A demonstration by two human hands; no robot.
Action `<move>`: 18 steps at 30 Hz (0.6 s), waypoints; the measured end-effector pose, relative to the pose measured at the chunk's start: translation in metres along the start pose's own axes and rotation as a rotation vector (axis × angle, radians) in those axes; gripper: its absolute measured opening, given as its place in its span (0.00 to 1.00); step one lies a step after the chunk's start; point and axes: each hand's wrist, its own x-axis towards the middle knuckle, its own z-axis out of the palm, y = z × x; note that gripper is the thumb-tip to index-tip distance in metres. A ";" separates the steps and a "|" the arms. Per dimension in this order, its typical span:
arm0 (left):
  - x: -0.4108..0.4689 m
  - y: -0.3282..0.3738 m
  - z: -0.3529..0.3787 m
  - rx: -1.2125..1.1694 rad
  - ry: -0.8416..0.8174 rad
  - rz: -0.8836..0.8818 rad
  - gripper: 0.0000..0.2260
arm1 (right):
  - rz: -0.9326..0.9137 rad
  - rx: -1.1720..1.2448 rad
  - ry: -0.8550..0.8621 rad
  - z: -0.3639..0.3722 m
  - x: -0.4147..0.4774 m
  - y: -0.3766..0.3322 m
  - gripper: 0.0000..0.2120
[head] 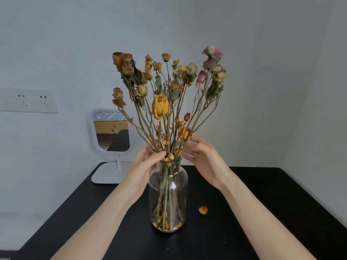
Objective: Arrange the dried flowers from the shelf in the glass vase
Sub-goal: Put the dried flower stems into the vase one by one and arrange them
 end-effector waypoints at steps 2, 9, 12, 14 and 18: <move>-0.008 -0.007 -0.004 0.092 -0.033 -0.034 0.27 | 0.023 -0.021 0.047 -0.008 -0.005 0.005 0.19; -0.012 -0.031 0.002 0.481 0.082 -0.159 0.44 | 0.175 -0.289 0.123 -0.023 -0.013 0.024 0.11; -0.010 -0.032 0.001 0.463 0.077 -0.148 0.45 | 0.212 -0.355 0.046 -0.024 -0.016 0.027 0.11; -0.009 -0.031 -0.002 0.413 0.051 -0.145 0.41 | 0.232 -0.510 0.039 -0.026 -0.017 0.032 0.12; -0.006 -0.031 -0.005 0.360 0.026 -0.175 0.31 | 0.341 -1.017 0.058 -0.042 -0.024 0.048 0.14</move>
